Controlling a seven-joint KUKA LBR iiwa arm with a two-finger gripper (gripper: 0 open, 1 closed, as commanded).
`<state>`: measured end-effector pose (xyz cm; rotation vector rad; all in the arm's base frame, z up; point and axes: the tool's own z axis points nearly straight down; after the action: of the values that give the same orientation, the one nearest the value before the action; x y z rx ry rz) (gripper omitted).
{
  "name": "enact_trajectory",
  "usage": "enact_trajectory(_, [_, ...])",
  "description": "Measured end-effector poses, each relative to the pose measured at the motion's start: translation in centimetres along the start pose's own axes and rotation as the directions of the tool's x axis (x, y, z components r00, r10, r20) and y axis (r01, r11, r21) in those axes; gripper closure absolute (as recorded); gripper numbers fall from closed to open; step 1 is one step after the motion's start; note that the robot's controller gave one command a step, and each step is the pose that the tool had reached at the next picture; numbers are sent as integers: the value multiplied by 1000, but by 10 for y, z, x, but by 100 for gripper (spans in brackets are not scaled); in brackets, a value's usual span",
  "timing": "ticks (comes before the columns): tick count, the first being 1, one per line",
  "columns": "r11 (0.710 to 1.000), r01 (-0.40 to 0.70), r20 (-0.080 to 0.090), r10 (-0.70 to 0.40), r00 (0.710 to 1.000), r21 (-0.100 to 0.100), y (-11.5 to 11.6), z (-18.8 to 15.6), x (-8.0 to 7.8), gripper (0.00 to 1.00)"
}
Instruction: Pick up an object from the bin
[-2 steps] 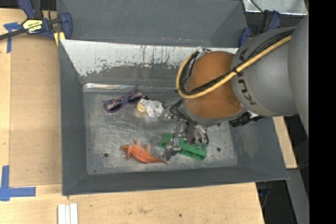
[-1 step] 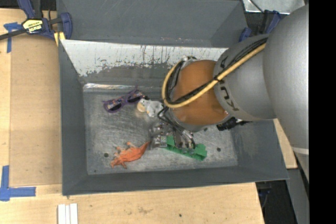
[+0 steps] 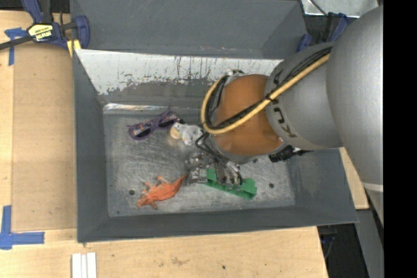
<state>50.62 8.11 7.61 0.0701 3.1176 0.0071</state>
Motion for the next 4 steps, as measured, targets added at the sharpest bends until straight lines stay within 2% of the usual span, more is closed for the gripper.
enact_trajectory(1, [1000, -15, -21, 16, 1000, 6, 38, -20, -3, 100])
enact_trajectory(2, [1000, -16, -22, 16, 1000, 1, 44, -40, 3, 100])
enact_trajectory(3, [999, -43, -22, 43, 999, 8, 42, -79, -12, 100])
enact_trajectory(4, [962, -272, -18, 272, 962, 11, 28, -53, -69, 0])
